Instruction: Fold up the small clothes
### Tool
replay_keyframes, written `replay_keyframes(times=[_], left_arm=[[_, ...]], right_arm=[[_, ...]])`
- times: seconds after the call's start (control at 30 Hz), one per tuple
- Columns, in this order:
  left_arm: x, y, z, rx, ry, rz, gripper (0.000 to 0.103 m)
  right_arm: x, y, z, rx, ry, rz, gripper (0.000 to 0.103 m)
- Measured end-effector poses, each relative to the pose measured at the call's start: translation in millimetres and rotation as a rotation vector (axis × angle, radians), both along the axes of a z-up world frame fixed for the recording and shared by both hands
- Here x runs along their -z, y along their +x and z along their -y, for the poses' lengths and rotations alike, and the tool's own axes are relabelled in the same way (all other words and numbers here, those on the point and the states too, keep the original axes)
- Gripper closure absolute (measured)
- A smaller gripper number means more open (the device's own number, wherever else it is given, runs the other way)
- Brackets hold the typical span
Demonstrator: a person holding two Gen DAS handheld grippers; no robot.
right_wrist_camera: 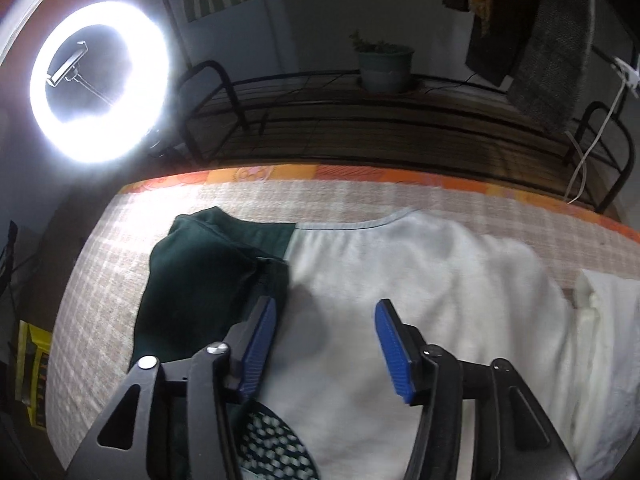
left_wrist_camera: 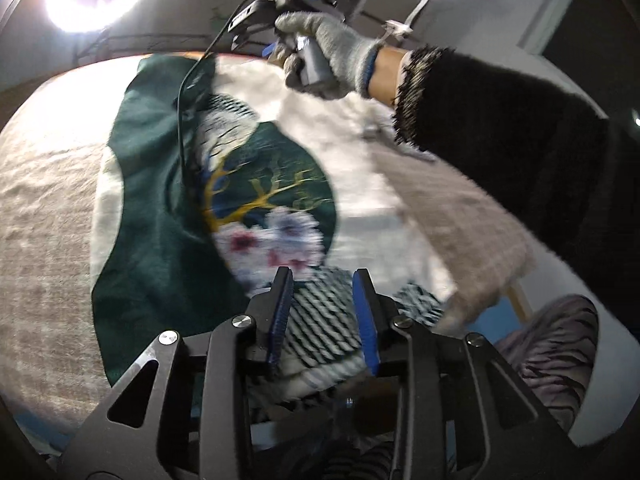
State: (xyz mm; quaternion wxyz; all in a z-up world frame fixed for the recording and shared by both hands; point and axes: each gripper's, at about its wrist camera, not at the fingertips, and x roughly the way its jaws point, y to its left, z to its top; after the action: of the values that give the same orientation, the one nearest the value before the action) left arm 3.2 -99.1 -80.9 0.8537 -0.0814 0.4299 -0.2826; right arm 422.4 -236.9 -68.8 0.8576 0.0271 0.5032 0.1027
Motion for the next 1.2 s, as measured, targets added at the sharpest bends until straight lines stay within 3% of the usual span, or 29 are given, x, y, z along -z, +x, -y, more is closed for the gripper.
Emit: replay_keyframes(times=[0.23, 0.33, 0.4, 0.6, 0.7, 0.8, 0.93, 1.07, 1.2], left_arm=[[-15, -31, 4, 0.106, -0.019, 0.053, 0.072], [-22, -46, -2, 0.151, -0.032, 0.064, 0.072], [-29, -56, -10, 0.171, -0.032, 0.081, 0.072], [-45, -71, -45, 0.152, -0.014, 0.094, 0.072], [-52, -76, -58, 0.175, -0.064, 0.081, 0.072], [-57, -78, -60, 0.177, -0.056, 0.1, 0.072], [-60, -68, -56, 0.133, 0.05, 0.177, 0.072], [-59, -45, -65, 0.067, 0.08, 0.211, 0.072], [-46, -22, -83, -0.023, 0.045, 0.137, 0.072]], right_arm=[[-34, -43, 64, 0.074, 0.018, 0.057, 0.046], [-57, -70, 87, 0.083, 0.032, 0.095, 0.062], [-75, -90, 101, 0.089, 0.068, 0.127, 0.064], [-115, -137, 111, 0.04, 0.139, 0.194, 0.064], [-123, -152, 102, 0.002, 0.145, 0.207, 0.064], [-130, -161, 87, -0.037, 0.163, 0.227, 0.065], [-128, -162, 59, -0.104, 0.183, 0.23, 0.071], [-105, -149, 17, -0.165, 0.213, 0.193, 0.08], [-66, -123, -29, -0.211, 0.217, 0.122, 0.084]])
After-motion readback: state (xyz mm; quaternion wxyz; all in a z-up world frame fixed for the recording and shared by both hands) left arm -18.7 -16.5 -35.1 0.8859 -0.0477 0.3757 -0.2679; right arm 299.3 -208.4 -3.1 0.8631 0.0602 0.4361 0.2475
